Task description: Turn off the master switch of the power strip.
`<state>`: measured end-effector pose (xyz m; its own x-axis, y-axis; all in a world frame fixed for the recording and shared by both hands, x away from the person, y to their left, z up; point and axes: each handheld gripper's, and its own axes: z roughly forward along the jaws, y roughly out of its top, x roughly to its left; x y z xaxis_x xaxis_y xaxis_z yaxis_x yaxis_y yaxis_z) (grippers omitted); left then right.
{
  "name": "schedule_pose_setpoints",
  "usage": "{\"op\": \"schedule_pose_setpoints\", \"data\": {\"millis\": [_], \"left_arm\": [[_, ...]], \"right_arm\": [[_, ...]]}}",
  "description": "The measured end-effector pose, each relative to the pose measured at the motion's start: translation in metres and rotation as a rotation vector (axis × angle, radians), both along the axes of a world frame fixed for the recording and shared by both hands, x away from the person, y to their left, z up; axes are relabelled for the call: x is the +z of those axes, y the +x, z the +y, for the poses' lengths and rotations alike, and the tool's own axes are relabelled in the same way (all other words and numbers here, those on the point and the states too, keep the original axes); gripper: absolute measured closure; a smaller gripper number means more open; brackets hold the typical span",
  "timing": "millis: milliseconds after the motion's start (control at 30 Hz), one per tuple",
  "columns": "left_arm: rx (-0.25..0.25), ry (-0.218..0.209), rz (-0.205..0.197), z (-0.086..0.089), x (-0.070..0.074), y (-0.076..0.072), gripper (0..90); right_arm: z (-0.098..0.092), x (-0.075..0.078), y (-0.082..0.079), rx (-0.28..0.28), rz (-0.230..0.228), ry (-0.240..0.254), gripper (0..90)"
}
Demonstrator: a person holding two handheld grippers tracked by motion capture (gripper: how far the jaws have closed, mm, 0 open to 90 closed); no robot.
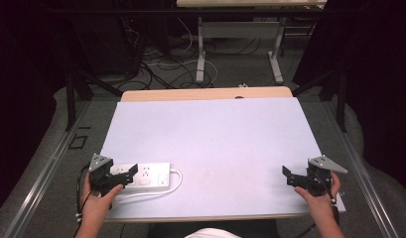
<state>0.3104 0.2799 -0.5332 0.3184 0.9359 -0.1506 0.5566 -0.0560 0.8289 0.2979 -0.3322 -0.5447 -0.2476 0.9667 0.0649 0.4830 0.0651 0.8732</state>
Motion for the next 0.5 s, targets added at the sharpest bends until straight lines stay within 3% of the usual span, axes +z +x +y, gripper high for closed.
{"op": "schedule_pose_setpoints", "data": {"millis": [67,100,167,267,300,367,400,500], "left_arm": [[0.0,0.003,-0.002,-0.0001,0.0006,-0.0001,1.7],[0.001,0.005,-0.002,-0.0004,0.001,-0.0001,1.8],[0.007,0.006,-0.004,-0.0004,0.0021,-0.0006,1.8],[0.006,0.004,0.005,0.0003,0.0043,-0.0006,1.7],[0.006,0.004,0.005,0.0003,0.0043,-0.0006,1.7],[0.001,0.01,0.005,-0.0001,0.0048,-0.0019,1.7],[-0.002,0.014,0.012,-0.0004,0.0054,-0.0026,1.7],[-0.02,0.021,0.003,-0.0009,0.0083,-0.0046,0.4]], "right_arm": [[0.0,0.0007,-0.0009,0.01,0.001,-0.016,0.4],[0.0011,-0.0004,-0.0001,0.008,-0.024,-0.017,0.4],[0.0008,0.0006,-0.0006,0.012,-0.016,-0.023,0.4],[0.0023,-0.0002,-0.0004,0.006,-0.018,-0.007,0.4],[0.0029,-0.0019,0.001,0.0,-0.045,-0.006,0.4],[0.003,-0.002,0.001,-0.001,-0.046,-0.01,0.4],[0.0011,0.0005,-0.001,0.014,-0.012,-0.027,0.4],[0.0015,0.0014,-0.0014,0.01,-0.017,-0.021,0.5]]}}
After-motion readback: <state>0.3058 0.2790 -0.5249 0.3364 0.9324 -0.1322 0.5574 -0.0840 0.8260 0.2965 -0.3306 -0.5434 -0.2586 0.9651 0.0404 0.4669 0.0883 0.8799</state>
